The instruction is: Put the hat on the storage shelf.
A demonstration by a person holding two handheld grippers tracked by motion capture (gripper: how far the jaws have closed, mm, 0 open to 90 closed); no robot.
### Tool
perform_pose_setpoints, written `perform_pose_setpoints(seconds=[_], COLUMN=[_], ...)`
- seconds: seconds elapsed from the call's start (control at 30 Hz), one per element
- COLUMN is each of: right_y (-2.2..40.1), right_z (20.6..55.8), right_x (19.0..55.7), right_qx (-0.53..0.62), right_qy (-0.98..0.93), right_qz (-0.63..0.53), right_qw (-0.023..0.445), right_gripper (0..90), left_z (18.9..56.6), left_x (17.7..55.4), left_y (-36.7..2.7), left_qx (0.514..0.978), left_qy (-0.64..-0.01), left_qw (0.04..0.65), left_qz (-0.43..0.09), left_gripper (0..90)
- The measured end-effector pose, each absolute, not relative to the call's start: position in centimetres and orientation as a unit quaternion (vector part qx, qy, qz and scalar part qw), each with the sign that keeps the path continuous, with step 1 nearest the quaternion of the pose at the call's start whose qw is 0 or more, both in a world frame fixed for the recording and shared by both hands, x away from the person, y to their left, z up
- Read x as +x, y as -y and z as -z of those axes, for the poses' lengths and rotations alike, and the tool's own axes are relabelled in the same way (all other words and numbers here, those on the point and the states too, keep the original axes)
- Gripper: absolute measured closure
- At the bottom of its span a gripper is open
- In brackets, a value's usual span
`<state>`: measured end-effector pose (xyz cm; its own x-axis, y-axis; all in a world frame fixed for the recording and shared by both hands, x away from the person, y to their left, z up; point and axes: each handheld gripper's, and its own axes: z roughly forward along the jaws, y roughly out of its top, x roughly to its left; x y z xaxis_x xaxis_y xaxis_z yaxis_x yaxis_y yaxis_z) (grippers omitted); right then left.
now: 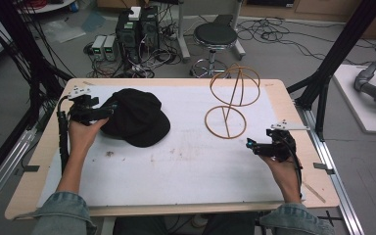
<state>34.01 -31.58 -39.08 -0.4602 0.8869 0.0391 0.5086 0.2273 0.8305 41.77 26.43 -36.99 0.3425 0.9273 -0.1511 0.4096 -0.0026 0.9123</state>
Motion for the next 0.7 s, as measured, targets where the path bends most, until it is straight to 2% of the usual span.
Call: perform_pose_setpoints(seconds=[0.37,0.7], right_y=[31.5,31.6], right_z=[39.4,39.5], right_x=[34.0,33.9], right_qx=[0.465,0.465], right_qy=[-0.752,-0.752], right_qz=[-0.410,-0.410], right_qw=[0.224,0.223], right_gripper=[12.6,12.7], left_z=[37.1,38.5], left_x=[45.5,46.8], left_y=[-25.1,-24.3], left_qx=[0.646,0.649], left_qy=[-0.530,-0.543], left_qw=[0.494,0.484], left_qz=[-0.241,-0.223], left_gripper=[16.4,16.6])
